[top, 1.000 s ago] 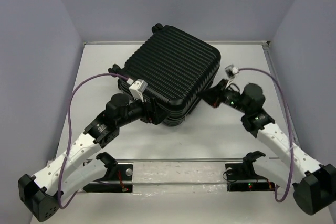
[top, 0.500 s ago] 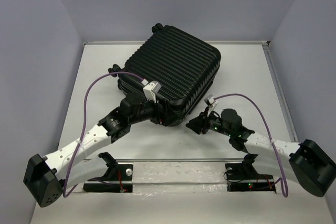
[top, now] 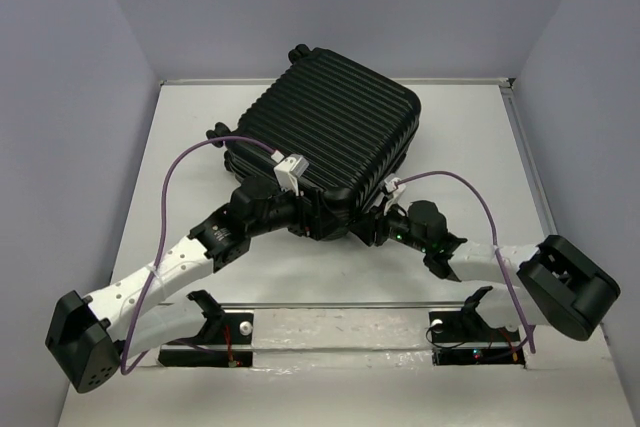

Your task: Pack the luggage

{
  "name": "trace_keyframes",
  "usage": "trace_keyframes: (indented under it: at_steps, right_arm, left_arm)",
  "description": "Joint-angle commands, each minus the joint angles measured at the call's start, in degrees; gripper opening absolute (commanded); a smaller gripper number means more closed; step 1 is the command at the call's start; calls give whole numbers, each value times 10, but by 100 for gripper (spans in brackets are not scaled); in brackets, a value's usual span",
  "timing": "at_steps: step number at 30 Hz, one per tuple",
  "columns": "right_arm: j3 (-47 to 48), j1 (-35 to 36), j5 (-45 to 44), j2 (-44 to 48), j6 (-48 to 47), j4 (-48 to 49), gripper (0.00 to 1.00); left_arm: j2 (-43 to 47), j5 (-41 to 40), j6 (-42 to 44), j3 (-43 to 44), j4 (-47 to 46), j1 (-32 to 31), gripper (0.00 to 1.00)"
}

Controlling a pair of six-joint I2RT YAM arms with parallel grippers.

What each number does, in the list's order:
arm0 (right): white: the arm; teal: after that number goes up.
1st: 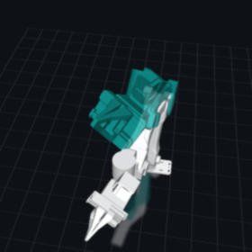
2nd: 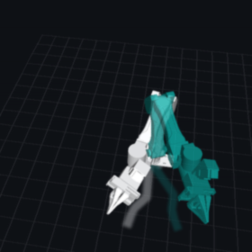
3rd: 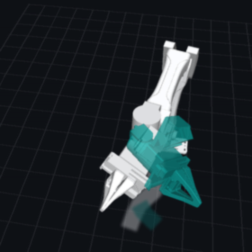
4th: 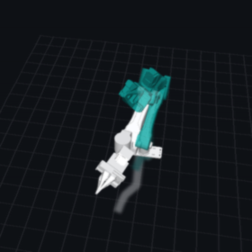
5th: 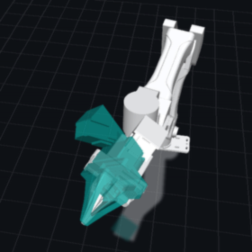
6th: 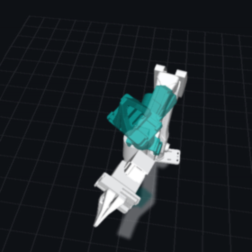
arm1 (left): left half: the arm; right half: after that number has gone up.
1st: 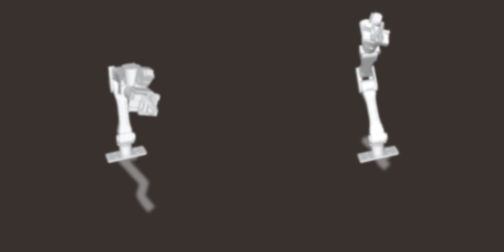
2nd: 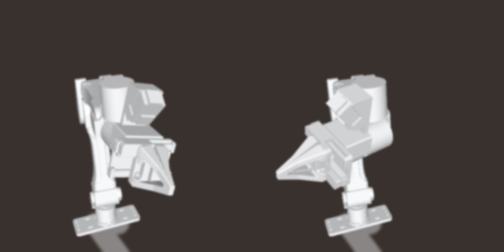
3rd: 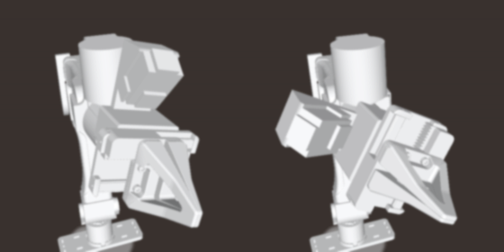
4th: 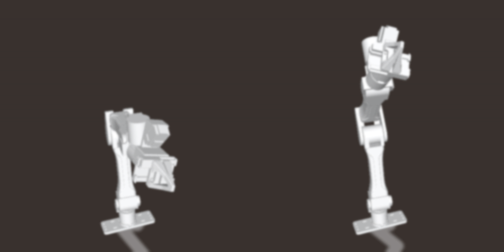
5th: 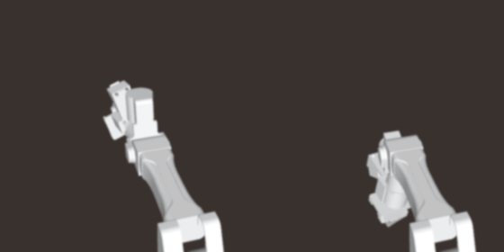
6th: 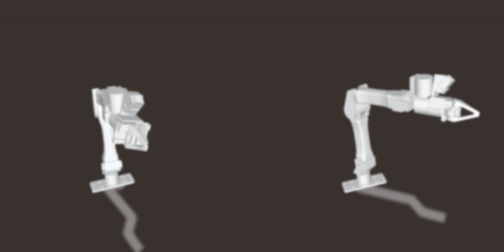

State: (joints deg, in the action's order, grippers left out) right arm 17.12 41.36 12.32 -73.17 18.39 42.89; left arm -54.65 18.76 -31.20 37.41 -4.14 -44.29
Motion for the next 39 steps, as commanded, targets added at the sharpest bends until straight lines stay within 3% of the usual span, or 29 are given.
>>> trace_keyframes:
  at_steps: [1,4,9,12,18,22,29,31,35,39]
  right_arm:
    - [26,5,-6,-24,-8,86,39]
    - [23,5,-22,-22,-2,102,28]
    - [16,5,-38,-19,2,119,24]
    - [11,5,-48,-20,3,123,9]
    - [-13,46,-68,-6,30,134,7]
    - [-23,127,-120,19,41,92,7]
    - [2,333,-278,28,62,-44,7]
    - [19,356,-304,15,68,-55,7]
    - [52,369,-294,-55,74,29,7]
    - [86,376,-310,-179,67,194,7]
  left_arm:
    - [-6,-15,3,17,-44,-4,99]
    - [-10,-15,2,19,-44,-4,99]
    - [-14,-18,-1,19,-45,-4,99]
    - [-14,-22,-2,18,-46,-4,99]
    - [-28,-30,-11,29,-65,-4,99]
    - [-45,-38,-36,50,-104,-4,99]
    - [-96,-86,-45,127,-117,-4,99]
    - [-103,-88,-47,148,-120,-4,99]
    - [-123,-90,-61,175,-124,-4,99]
    - [-152,-69,-82,205,-126,-7,99]
